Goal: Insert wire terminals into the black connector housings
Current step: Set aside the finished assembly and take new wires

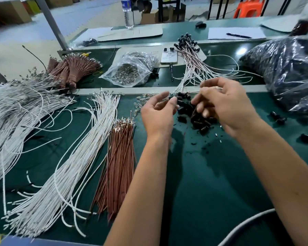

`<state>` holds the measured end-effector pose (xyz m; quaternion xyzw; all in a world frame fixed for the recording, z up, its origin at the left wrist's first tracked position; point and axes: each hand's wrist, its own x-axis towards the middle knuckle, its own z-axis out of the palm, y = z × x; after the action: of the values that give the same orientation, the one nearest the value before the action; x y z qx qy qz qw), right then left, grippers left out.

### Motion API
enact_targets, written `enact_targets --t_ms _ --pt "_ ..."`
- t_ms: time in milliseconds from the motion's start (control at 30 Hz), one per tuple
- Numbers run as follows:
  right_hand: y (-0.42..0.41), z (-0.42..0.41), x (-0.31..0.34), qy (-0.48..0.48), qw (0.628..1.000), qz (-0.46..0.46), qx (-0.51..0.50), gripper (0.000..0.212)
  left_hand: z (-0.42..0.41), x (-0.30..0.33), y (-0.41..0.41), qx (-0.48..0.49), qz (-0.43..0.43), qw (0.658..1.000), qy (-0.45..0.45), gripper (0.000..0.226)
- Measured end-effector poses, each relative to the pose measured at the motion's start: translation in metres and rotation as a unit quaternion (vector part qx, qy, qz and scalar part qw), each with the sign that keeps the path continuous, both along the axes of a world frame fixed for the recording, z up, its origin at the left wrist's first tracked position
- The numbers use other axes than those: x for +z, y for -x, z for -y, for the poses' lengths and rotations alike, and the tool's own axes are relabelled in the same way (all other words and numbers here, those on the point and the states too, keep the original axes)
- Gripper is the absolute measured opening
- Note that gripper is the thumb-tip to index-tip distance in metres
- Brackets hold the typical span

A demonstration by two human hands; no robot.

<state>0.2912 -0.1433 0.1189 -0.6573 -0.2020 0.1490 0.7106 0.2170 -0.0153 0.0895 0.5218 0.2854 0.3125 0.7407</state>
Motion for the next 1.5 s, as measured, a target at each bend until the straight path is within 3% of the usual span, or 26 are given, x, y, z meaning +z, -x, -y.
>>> enact_targets --t_ms 233,467,1133,1333,1500 --pt "-0.006 0.039 -0.024 -0.147 0.982 0.037 -0.113 0.005 0.017 -0.024 -0.006 -0.069 -0.017 0.986 -0.150 0.023" --pt "-0.007 0.040 -0.039 -0.147 0.964 0.113 -0.191 0.009 0.021 -0.034 -0.008 -0.076 -0.037 0.976 -0.202 0.032" --pt "-0.008 0.042 -0.043 -0.125 0.962 0.151 -0.191 0.006 0.019 -0.037 -0.010 -0.052 -0.053 0.971 -0.229 0.028" --pt "-0.009 0.041 -0.046 -0.119 0.971 0.125 -0.163 0.002 0.019 -0.036 -0.009 -0.060 -0.055 0.966 -0.247 0.019" --pt "-0.009 0.037 -0.051 -0.085 0.987 0.063 -0.122 0.014 0.022 -0.034 -0.008 -0.073 -0.043 0.961 -0.264 0.017"
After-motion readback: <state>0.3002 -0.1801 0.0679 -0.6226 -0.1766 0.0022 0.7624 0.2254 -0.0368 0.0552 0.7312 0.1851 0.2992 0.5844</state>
